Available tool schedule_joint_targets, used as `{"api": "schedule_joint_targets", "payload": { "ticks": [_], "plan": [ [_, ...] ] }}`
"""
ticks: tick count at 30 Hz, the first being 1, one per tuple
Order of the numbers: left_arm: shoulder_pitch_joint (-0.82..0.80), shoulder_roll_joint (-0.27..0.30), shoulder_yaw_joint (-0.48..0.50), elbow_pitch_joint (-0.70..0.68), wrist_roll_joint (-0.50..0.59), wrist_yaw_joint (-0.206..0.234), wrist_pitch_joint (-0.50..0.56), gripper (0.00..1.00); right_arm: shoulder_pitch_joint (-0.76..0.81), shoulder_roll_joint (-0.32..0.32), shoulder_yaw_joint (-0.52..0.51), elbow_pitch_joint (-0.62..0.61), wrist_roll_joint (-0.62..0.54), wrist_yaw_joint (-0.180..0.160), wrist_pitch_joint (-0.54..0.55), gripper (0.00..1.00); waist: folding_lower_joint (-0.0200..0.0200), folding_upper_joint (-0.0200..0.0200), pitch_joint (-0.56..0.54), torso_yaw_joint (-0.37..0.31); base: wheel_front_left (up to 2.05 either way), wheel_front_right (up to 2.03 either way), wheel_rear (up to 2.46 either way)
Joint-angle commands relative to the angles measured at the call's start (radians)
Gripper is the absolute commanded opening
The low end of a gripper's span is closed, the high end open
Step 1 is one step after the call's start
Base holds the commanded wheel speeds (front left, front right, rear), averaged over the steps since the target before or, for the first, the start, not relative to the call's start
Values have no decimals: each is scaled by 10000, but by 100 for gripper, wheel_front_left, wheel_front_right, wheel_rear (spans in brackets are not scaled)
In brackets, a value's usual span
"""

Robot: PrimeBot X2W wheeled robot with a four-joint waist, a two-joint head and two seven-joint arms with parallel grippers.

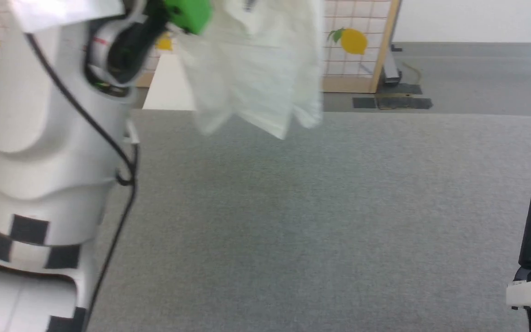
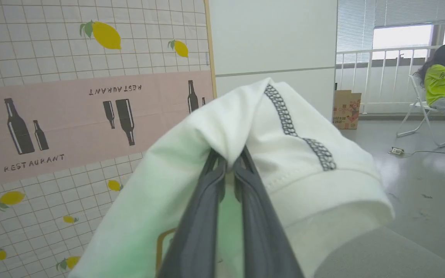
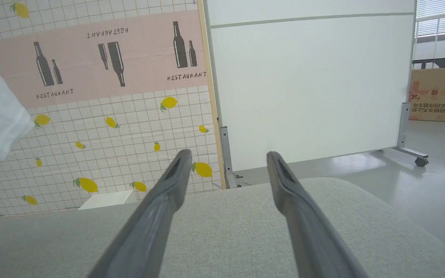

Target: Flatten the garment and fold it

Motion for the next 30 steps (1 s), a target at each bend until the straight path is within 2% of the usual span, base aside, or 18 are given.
{"api": "schedule_joint_targets", "payload": {
  "ticks": [1, 8, 17, 21, 26, 30],
  "plan": [
    [14, -202, -148, -136, -145, -65, 20, 0, 67, -3, 17, -10, 71, -15, -57, 100, 1, -1, -89, -293, 0, 0, 0],
    [614, -1203, -1161, -642, -343, -53, -18, 0, -45, -3, -44, -67, 152, -15, -58, 100, 1, -1, 192, -725, 0, 0, 0],
    [2626, -1652, -2437, -508, -340, 174, -924, 0, -187, -3, -139, -106, 241, -15, -58, 100, 1, -1, 588, -1054, 0, 0, 0],
    [3943, -1717, -3117, 237, -195, 297, -1601, 0, -239, -3, -199, -151, 270, -15, -58, 100, 1, -1, 785, -1059, 0, 0, 0],
    [5137, -1773, -3954, 1897, 130, 547, -2396, 0, -380, -3, -159, -200, 264, -15, -58, 100, 1, -1, 1097, -1068, 0, 0, 0],
    [5676, -1809, -4432, 3068, -351, 721, -2547, 0, -559, -3, -54, -202, 256, -15, -58, 100, 1, -1, 1322, -1136, 0, 0, 0]
  ]
}}
